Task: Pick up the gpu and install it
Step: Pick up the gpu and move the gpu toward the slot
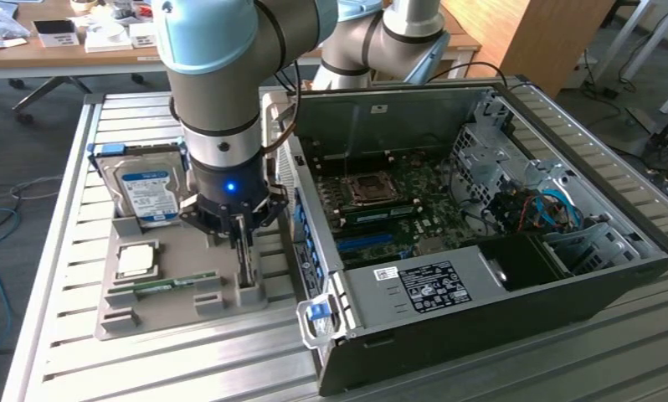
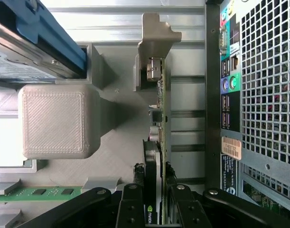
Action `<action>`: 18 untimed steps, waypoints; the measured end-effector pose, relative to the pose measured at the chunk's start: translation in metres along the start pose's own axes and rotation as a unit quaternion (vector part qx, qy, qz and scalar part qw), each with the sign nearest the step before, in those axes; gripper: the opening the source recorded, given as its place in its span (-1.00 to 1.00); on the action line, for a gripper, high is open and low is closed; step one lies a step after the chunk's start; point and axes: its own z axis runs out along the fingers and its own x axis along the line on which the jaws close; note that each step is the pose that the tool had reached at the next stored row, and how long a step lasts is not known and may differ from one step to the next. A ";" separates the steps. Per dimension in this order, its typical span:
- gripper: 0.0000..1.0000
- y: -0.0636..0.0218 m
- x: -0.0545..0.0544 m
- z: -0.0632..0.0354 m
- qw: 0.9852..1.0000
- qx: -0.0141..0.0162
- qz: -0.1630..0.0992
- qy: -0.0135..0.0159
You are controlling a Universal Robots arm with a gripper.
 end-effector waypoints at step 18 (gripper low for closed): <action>-0.46 0.0013 -0.001 -0.0255 1.000 -0.001 0.000 0.000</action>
